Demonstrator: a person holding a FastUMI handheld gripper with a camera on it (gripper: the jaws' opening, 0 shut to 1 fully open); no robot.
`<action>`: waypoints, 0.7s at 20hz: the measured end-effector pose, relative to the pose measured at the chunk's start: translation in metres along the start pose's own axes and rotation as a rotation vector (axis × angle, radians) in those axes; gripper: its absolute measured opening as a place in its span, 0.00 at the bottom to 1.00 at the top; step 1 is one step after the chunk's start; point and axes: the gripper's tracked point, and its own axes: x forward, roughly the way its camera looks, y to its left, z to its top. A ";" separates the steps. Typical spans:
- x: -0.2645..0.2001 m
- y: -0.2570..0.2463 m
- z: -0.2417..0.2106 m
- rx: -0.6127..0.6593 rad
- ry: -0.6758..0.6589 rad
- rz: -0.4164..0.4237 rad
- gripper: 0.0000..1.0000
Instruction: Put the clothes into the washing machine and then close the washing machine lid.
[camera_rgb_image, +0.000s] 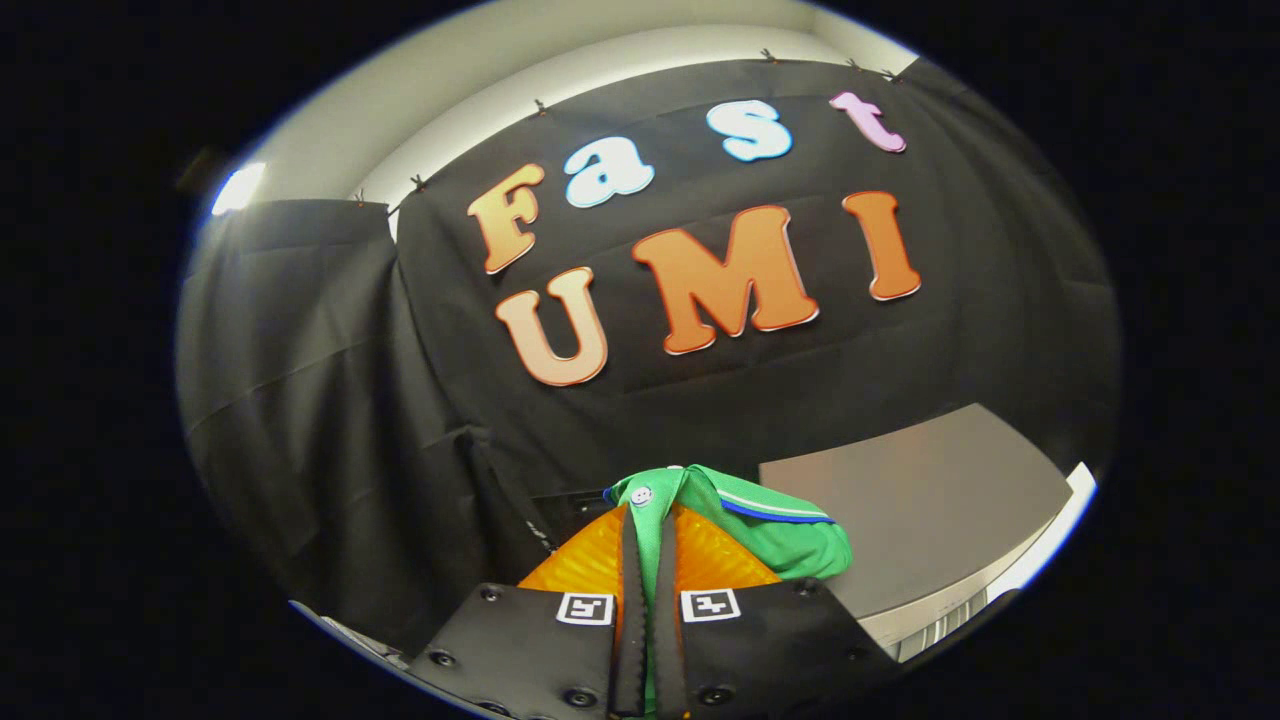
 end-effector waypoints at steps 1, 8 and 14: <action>0.010 0.011 -0.006 -0.008 0.013 0.016 0.11; 0.119 0.058 -0.075 -0.025 0.110 0.020 0.11; 0.208 0.051 -0.182 -0.016 0.255 -0.049 0.11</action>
